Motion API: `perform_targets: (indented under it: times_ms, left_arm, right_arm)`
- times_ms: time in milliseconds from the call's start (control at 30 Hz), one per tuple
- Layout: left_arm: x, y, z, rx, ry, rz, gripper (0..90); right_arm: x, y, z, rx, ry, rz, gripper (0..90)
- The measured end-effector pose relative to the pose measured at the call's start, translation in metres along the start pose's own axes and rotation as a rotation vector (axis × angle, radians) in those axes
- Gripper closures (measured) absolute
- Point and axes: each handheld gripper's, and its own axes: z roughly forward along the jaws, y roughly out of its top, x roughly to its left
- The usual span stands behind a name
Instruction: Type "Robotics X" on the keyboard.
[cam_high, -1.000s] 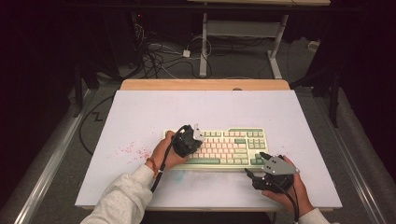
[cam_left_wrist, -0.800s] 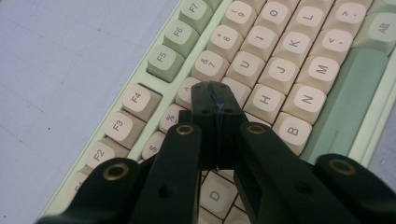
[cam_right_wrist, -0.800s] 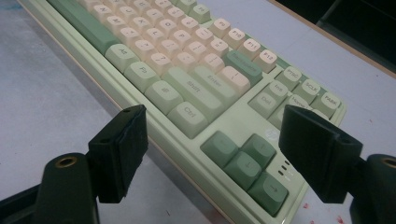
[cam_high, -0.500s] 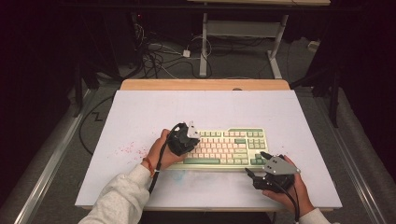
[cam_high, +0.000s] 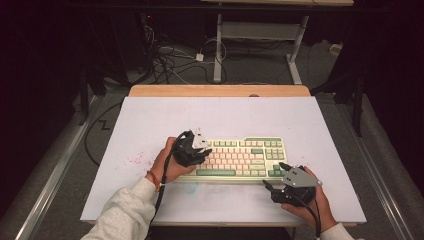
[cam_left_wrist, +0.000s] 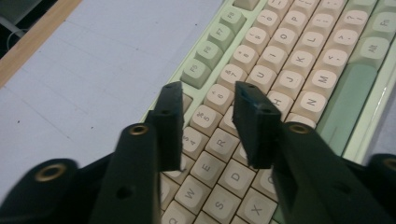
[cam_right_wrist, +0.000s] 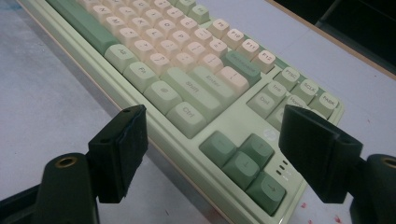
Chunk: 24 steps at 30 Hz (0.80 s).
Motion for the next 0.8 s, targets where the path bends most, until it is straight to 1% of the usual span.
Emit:
perform_targets:
  times_ms: [33, 100, 200, 267, 333, 367, 400, 533, 700, 733, 767, 800]
  left_arm:
    - [0.0, 0.0, -0.001, -0.005, 0.008, -0.002, 52.7]
    - [-0.001, -0.001, -0.004, -0.024, 0.025, -0.001, 45.5]
    - [-0.003, -0.003, -0.009, -0.06, 0.029, 0.007, 39.7]
    - [-0.004, -0.004, -0.012, -0.077, 0.048, 0.012, 34.8]
    - [-0.004, -0.005, -0.015, -0.087, 0.052, 0.005, 31.6]
    - [-0.005, -0.005, -0.016, -0.095, 0.061, 0.002, 29.6]
    - [-0.005, -0.006, -0.018, -0.105, 0.065, -0.002, 28.4]
    - [-0.005, -0.01, -0.023, -0.121, 0.079, -0.002, 24.5]
    - [-0.006, -0.017, -0.032, -0.141, 0.102, -0.002, 23.4]
    - [-0.006, -0.019, -0.033, -0.153, 0.106, -0.004, 23.4]
    - [-0.006, -0.02, -0.035, -0.157, 0.102, -0.008, 23.3]
    - [-0.006, -0.021, -0.036, -0.153, 0.106, -0.007, 23.0]
  right_arm:
    - [0.0, 0.0, 0.0, 0.0, 0.0, 0.0, 24.1]
    - [0.0, 0.0, 0.0, -0.001, 0.0, 0.0, 24.1]
    - [0.0, 0.0, 0.0, -0.001, 0.0, -0.001, 24.1]
    - [0.0, 0.0, 0.0, -0.001, 0.001, 0.001, 24.1]
    - [0.0, 0.0, -0.001, -0.002, 0.0, 0.002, 24.1]
    - [0.0, 0.0, -0.001, -0.004, 0.001, 0.003, 24.1]
    - [0.0, 0.001, -0.001, -0.005, 0.001, 0.002, 24.0]
    - [0.0, 0.001, -0.001, -0.006, 0.002, 0.003, 24.1]
    - [0.0, 0.001, -0.002, -0.006, 0.002, 0.004, 24.1]
    - [0.0, 0.0, -0.002, -0.006, 0.002, 0.004, 24.1]
    - [0.0, 0.001, -0.002, -0.007, 0.003, 0.004, 24.1]
    - [0.0, 0.001, -0.002, -0.009, 0.002, 0.007, 24.1]
